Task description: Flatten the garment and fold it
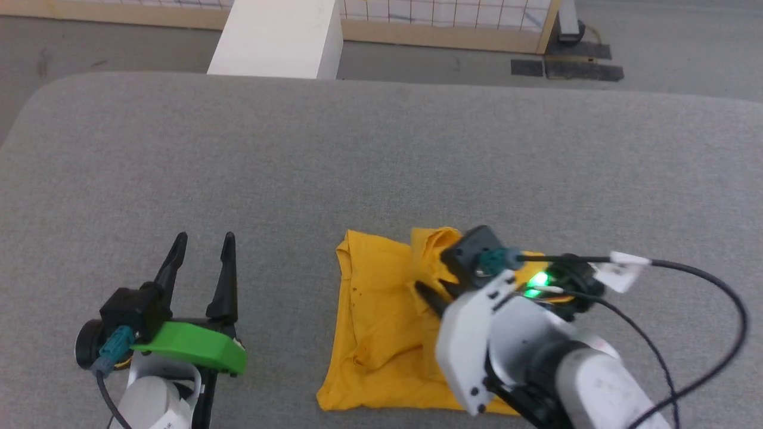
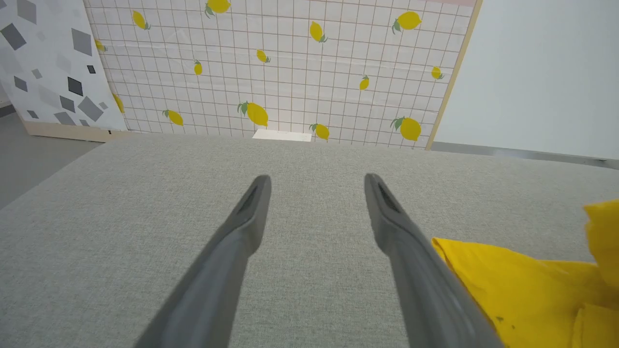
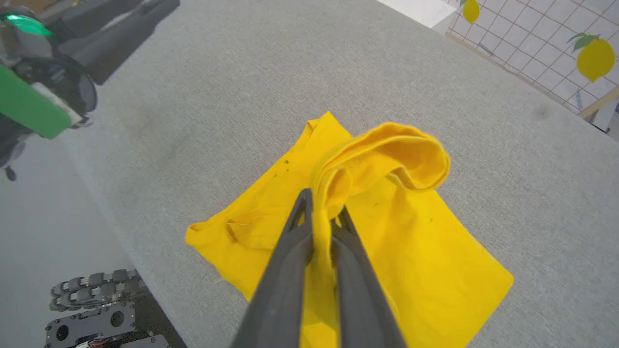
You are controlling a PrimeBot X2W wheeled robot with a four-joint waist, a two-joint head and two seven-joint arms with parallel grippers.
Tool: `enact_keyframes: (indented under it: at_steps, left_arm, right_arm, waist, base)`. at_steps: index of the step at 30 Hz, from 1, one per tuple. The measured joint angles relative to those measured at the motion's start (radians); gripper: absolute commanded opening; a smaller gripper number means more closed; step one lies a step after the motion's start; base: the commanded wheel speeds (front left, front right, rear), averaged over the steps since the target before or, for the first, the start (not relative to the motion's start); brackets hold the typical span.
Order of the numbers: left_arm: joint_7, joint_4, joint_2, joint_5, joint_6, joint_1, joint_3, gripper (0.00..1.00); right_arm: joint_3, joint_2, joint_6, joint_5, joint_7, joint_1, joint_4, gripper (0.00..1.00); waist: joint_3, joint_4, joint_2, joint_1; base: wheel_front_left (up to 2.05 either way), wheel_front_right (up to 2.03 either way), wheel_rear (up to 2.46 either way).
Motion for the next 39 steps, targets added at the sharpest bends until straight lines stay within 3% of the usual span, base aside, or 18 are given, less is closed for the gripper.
enact_keyframes:
  at_steps: [13,14,15,16,21,26,33,39]
  left_arm:
    - [0.0,0.013,-0.02,0.002,-0.008,-0.061,-0.013,1.0]
    - [0.0,0.014,-0.021,0.002,-0.008,-0.062,-0.013,1.0]
    - [0.0,0.016,-0.021,0.002,-0.008,-0.063,-0.013,1.0]
    - [0.0,0.017,-0.022,0.002,-0.008,-0.063,-0.013,1.0]
    - [0.0,0.026,-0.025,0.002,-0.008,-0.063,-0.007,1.0]
    - [0.0,0.036,-0.024,0.004,-0.008,-0.061,-0.004,1.0]
    - [0.0,0.04,-0.021,0.004,-0.008,-0.025,0.005,1.0]
    - [0.0,0.037,-0.019,0.004,-0.008,0.008,0.009,1.0]
  right_arm:
    - [0.172,0.0,0.0,0.153,-0.141,-0.22,0.435,0.0]
    - [0.175,0.0,0.0,0.163,-0.145,-0.228,0.456,0.06]
    - [0.179,0.0,0.0,0.173,-0.149,-0.235,0.477,0.4]
    - [0.187,-0.001,0.0,0.187,-0.15,-0.241,0.494,1.0]
    - [0.211,0.0,0.0,0.253,-0.213,-0.252,0.504,1.0]
    - [0.163,0.0,0.0,0.331,-0.442,-0.251,0.398,1.0]
    - [-0.08,0.001,0.0,0.267,-0.802,-0.108,0.247,1.0]
    - [-0.307,0.0,0.0,0.224,-0.871,0.125,0.208,1.0]
  waist:
    - [0.085,0.053,0.0,0.0]
    - [0.089,0.055,0.0,0.0001]
    - [0.093,0.058,0.0,0.0001]
    - [0.096,0.06,0.0,0.0001]
    - [0.092,0.058,0.0,0.0001]
    - [0.062,0.046,0.0,0.0001]
    - [0.002,0.021,0.0,0.0]
    - [-0.044,-0.008,0.0,-0.0001]
  base:
    - [0.0,0.0,0.0]
    - [0.0,0.0,0.0]
    - [0.0,0.0,0.0]
    - [0.0,0.0,0.0]
    - [0.0,0.0,0.0]
    - [0.0,0.0,0.0]
    - [0.0,0.0,0.0]
    - [0.0,0.0,0.0]
